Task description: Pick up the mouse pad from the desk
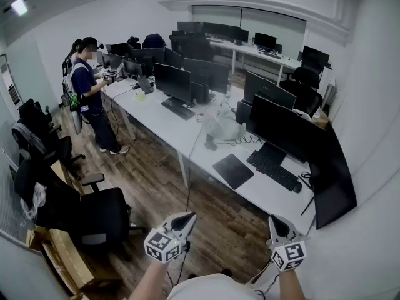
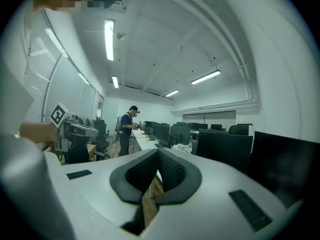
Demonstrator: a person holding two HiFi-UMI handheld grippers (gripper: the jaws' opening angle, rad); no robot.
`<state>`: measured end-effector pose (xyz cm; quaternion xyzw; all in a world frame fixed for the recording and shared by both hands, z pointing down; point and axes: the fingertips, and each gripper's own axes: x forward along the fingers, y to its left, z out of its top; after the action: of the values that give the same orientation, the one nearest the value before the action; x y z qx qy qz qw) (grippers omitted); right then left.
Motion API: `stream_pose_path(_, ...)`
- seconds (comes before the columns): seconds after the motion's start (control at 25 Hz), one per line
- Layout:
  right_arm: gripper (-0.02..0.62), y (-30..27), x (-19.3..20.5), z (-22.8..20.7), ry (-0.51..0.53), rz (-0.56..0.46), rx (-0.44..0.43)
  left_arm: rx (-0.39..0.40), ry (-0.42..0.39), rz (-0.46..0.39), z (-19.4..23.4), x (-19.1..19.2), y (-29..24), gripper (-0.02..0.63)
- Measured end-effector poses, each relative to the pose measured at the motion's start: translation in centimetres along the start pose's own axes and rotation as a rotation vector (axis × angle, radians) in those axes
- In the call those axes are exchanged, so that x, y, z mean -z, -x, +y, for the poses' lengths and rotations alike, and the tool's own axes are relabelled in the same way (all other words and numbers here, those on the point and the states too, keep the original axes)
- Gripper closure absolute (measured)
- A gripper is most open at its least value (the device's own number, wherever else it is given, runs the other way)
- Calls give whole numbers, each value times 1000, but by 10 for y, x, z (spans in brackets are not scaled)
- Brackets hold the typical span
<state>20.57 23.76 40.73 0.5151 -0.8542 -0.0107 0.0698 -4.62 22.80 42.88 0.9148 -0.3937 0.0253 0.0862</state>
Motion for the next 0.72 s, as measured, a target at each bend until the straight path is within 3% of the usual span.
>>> stream_pose_path(0.72, 583, -2, -9, 11, -17, 1, -5, 3, 14, 0, -6, 2, 4, 591)
